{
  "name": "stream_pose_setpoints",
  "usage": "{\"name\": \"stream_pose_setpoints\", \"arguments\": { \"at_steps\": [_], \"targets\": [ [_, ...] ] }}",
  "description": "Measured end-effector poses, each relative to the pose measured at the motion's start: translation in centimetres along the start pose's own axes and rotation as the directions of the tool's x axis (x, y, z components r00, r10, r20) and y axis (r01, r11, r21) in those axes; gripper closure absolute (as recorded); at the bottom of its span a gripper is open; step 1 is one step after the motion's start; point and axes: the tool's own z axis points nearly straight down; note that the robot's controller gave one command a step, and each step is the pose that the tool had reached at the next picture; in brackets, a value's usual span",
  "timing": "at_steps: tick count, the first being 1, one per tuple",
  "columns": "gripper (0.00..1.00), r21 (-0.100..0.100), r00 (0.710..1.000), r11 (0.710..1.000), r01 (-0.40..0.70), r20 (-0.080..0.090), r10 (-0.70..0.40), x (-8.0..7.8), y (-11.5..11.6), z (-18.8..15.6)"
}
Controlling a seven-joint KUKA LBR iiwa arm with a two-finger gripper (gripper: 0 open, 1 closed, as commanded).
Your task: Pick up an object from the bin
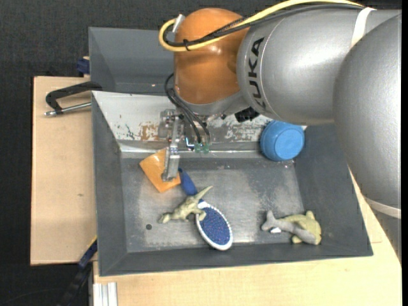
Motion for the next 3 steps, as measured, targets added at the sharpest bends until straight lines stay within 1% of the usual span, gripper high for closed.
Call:
{"name": "stream_pose_setpoints", "arguments": {
  "at_steps": [1,2,3],
  "targets": [
    [0.0,-0.003,0.979,0.979,-0.203,0.009,0.203,-0.6,-1.3,12.3],
    [0.0,-0.007,0.923,0.923,-0.385,0.011,0.385,0.2,-1.9,9.0],
    [0.0,-0.009,0.83,0.83,-0.558,0.009,0.558,-0.5,-1.5,8.3]
  ]
}}
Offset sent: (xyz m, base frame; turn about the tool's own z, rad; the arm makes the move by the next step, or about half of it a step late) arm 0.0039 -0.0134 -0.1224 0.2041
